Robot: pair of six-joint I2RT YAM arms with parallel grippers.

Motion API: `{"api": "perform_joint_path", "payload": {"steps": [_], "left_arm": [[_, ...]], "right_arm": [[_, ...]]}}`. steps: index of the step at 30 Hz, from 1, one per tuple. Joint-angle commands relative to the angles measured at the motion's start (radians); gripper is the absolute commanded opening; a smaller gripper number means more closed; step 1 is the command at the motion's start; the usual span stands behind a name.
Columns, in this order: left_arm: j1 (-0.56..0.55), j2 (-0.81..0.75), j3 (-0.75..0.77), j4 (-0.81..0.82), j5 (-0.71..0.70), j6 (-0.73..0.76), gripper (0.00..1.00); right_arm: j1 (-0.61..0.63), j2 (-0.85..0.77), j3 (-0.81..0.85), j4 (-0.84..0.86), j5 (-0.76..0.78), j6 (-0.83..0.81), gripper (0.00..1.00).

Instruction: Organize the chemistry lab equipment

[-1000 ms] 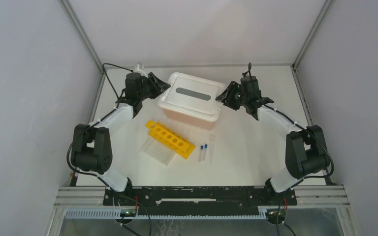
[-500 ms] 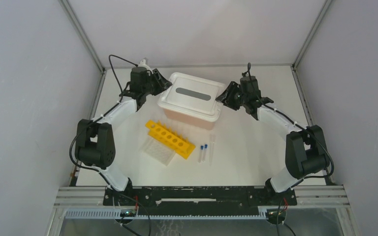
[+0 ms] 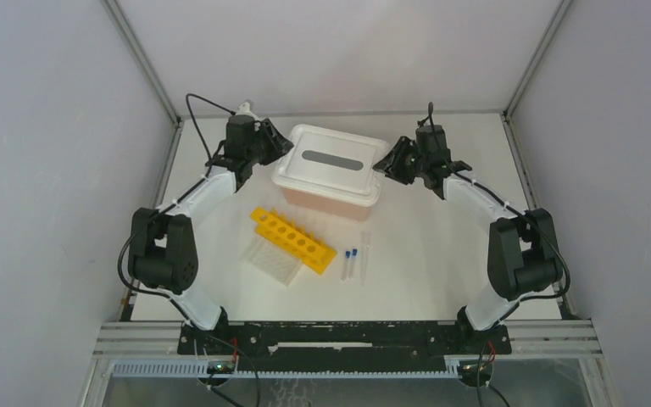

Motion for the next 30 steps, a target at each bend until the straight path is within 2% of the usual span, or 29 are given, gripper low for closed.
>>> {"api": "perform_joint_path", "payload": {"steps": [1, 10, 16, 24, 30], "left_arm": [[0.007, -0.049, -0.016, -0.132, -0.093, 0.009, 0.48], [0.032, -0.054, -0.032, -0.128, -0.106, -0.003, 0.48], [0.052, -0.027, -0.072, 0.005, -0.035, -0.059, 0.48], [0.053, 0.120, 0.055, 0.047, 0.032, -0.084, 0.48], [0.053, 0.226, 0.200, -0.016, 0.026, -0.069, 0.48]], "right_arm": [[-0.027, 0.039, 0.066, 0.010, 0.004, -0.045, 0.35], [-0.062, 0.177, 0.223, 0.007, -0.019, -0.065, 0.31], [-0.069, 0.271, 0.326, 0.001, -0.034, -0.073, 0.31], [-0.083, 0.386, 0.473, -0.026, -0.050, -0.084, 0.30], [-0.098, 0.487, 0.603, -0.054, -0.071, -0.088, 0.30]]}}
